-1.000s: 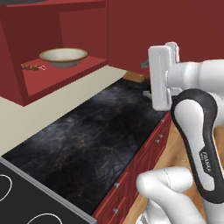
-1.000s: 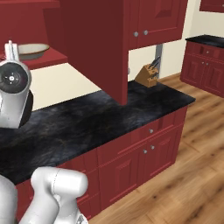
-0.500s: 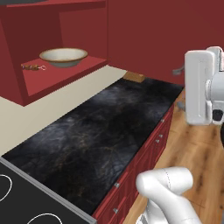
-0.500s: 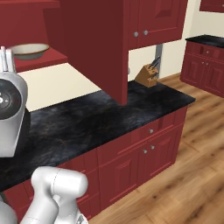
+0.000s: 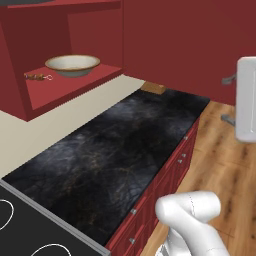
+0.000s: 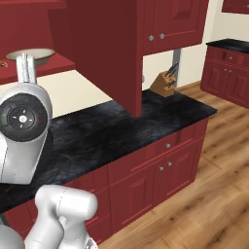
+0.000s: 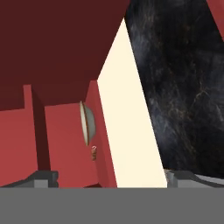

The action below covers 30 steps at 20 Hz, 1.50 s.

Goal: Pick the mug and place it in the sink. Pick the bowl and place it in the open cabinet and then close the cabinet.

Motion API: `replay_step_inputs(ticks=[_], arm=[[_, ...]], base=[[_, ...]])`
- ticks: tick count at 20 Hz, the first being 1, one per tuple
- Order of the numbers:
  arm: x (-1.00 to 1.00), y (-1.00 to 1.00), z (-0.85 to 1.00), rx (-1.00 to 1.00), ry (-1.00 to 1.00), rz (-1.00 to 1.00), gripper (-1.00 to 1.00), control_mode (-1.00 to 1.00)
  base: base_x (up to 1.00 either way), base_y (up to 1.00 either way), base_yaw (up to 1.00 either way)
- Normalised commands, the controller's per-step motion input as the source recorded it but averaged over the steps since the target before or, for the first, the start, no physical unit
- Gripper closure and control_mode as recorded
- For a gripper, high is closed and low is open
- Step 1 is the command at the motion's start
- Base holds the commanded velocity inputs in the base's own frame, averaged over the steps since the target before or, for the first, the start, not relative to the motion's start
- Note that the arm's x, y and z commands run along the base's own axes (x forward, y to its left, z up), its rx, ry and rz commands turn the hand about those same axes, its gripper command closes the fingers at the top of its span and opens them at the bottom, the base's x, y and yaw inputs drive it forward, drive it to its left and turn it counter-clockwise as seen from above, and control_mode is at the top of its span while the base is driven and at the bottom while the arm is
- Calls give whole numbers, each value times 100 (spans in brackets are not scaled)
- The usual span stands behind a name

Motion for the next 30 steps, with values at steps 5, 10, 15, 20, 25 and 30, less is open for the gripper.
replay_step_inputs(ticks=[5, 10, 15, 20, 25, 30], arm=[[0, -57, 0, 0, -6, -1, -100, -100], [0, -51, 0, 0, -16, 0, -100, -100], [0, -48, 0, 0, -13, 0, -100, -100], [0, -56, 0, 1, -6, 0, -100, -100], [7, -48, 0, 1, 0, 0, -100, -100], [27, -39, 0, 0, 0, 0, -100, -100]], base=[[0, 0, 0], [0, 0, 0], [0, 0, 0], [0, 0, 0], [0, 0, 0], [0, 0, 0]])
